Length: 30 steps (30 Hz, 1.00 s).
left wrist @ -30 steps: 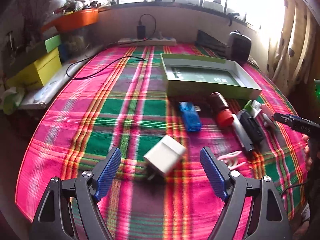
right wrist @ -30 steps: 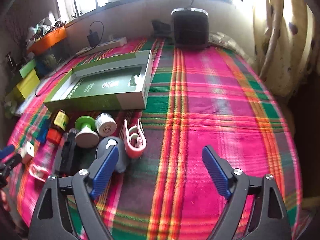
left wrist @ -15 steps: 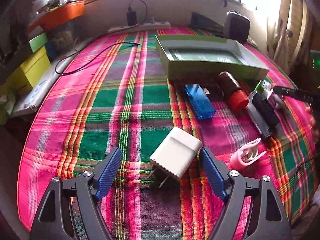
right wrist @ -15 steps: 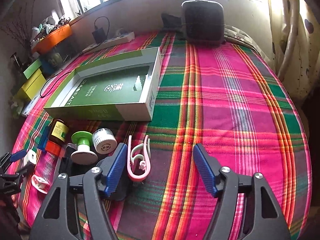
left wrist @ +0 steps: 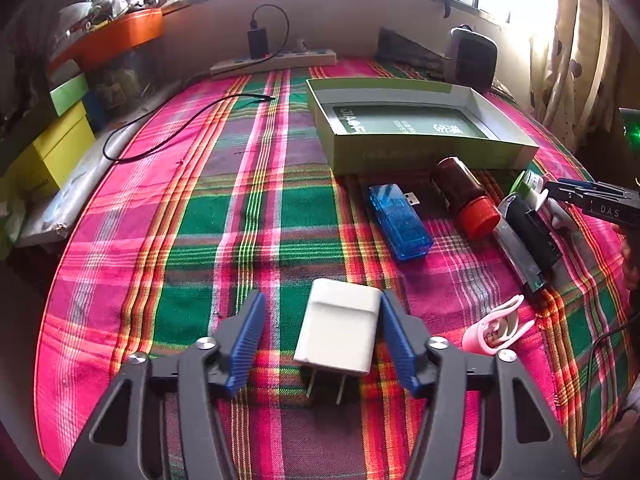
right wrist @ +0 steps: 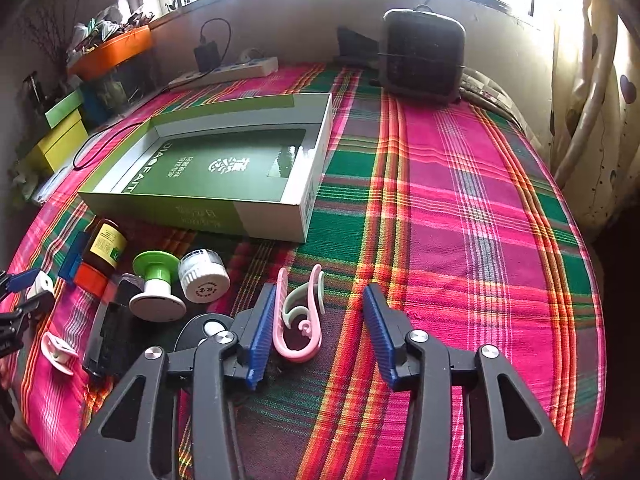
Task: Organize rigid objects
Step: 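Close the left gripper on the white plug charger while the right gripper grasps the pink clip, then carry the charger and pink clip with both tools over the green box tray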
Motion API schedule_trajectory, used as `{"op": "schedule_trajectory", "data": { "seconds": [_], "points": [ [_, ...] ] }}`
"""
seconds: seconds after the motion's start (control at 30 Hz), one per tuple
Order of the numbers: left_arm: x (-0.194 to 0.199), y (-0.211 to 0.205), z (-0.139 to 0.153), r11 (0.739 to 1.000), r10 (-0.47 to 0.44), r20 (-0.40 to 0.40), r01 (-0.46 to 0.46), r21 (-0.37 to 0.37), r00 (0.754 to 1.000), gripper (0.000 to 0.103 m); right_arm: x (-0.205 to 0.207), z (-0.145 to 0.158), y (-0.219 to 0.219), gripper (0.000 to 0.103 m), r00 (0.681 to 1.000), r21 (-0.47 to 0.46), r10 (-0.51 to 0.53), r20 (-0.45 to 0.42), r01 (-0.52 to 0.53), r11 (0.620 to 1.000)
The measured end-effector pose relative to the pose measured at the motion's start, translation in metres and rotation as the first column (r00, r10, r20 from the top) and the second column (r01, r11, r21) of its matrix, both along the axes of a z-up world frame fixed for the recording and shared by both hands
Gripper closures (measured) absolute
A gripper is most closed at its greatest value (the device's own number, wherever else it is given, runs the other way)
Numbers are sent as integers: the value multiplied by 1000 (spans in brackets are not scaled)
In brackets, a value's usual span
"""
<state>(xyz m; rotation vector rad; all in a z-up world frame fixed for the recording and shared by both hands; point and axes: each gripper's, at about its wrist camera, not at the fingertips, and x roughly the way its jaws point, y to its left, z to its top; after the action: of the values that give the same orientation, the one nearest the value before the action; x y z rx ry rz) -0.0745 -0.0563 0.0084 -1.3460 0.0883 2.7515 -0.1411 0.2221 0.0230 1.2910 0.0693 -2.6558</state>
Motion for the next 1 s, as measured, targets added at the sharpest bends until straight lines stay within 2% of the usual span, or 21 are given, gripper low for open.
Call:
{"op": "schedule_trajectory", "data": {
  "seconds": [0.07,0.13,0.2,0.3,1.0],
  "points": [
    [-1,0,0,1000,2,-2,-2,-3,1000,55,0,0,0,66,1000,13,-3,-2,3,1000],
    [-1,0,1,1000,1,-6,-1,-3,1000,64,0,1,1,69,1000,15,-6,-2,6,1000],
    [-1,0,1,1000,1,-7,-1,-7,1000,66,0,1,1,74,1000,15,-11,-1,11,1000],
    [-2,0,1,1000,5,-7,-5,-7,1000,70,0,1,1,77,1000,19,-18,-3,18,1000],
    [-14,-6,7,999,14,20,-15,37,1000,71,3,13,1,79,999,11,-18,-36,18,1000]
  ]
}}
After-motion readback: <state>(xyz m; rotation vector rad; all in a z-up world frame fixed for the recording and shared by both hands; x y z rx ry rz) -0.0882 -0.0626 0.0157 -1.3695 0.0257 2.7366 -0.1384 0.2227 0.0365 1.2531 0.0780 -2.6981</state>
